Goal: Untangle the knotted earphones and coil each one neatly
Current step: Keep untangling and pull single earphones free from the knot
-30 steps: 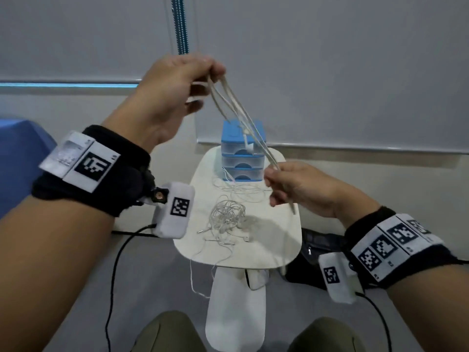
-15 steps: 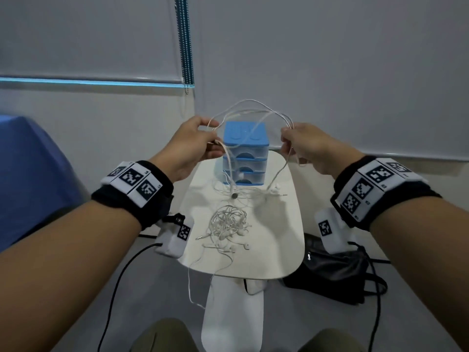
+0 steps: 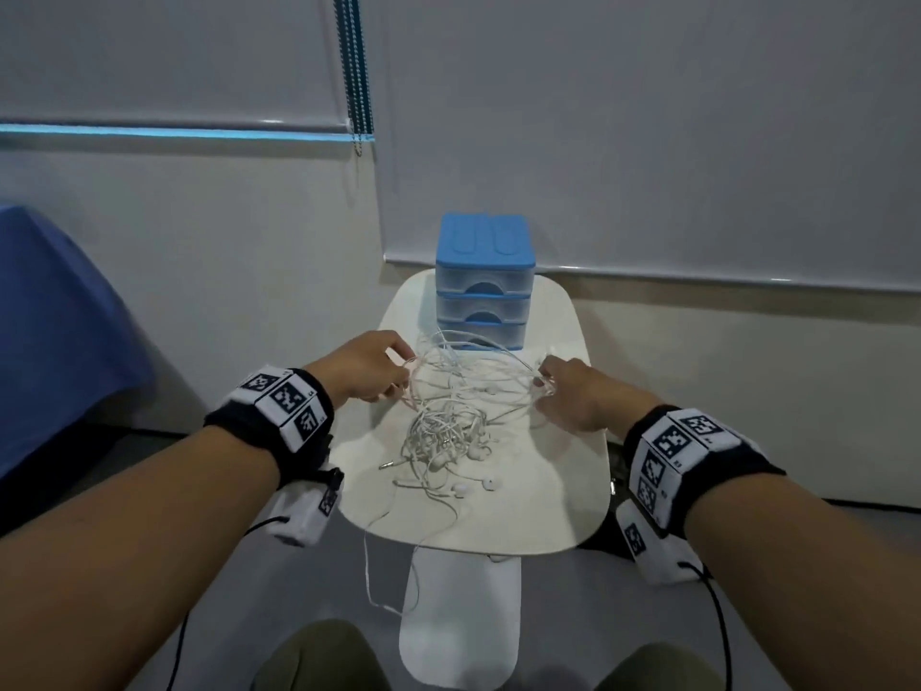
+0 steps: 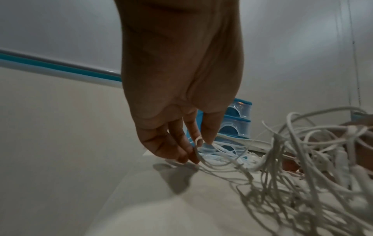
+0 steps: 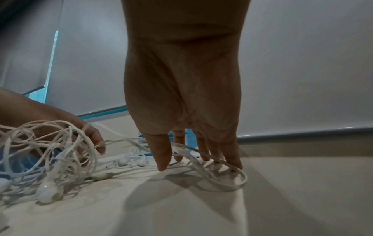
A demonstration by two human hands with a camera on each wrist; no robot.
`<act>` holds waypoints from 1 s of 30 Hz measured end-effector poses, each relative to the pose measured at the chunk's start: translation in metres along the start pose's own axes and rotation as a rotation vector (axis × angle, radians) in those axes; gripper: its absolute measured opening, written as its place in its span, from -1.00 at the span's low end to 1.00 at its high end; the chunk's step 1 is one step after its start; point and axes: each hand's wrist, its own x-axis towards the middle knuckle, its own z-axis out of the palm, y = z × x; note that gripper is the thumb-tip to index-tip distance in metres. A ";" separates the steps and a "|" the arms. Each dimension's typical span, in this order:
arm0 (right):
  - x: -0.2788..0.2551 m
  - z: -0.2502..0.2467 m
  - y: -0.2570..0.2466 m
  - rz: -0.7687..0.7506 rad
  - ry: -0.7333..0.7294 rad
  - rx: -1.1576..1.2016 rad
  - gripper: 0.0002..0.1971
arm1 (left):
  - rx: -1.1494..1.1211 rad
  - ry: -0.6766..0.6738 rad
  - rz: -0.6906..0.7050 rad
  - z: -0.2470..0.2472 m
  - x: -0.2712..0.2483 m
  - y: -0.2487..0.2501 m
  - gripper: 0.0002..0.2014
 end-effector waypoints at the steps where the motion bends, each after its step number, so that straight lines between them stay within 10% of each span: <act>1: 0.000 0.003 0.000 -0.009 -0.009 -0.035 -0.54 | 0.021 -0.005 0.007 0.002 0.003 -0.006 -0.81; 12: -0.001 0.004 -0.001 -0.032 -0.037 -0.134 -0.56 | 0.161 -0.058 0.082 0.007 0.010 -0.011 -0.79; 18: -0.004 -0.012 -0.001 0.011 -0.176 -0.093 -0.22 | 0.171 0.042 0.173 -0.011 -0.022 0.011 -0.71; 23: -0.016 -0.023 0.002 -0.045 -0.176 0.036 -0.01 | 0.199 -0.335 0.252 0.002 -0.064 0.025 -0.51; 26: -0.032 -0.016 -0.004 -0.140 0.056 0.171 -0.26 | 0.388 -0.258 0.284 0.025 -0.064 0.018 -0.40; 30: -0.057 0.001 -0.013 -0.233 0.085 0.358 -0.79 | 0.318 -0.100 0.303 0.031 -0.057 0.014 -0.85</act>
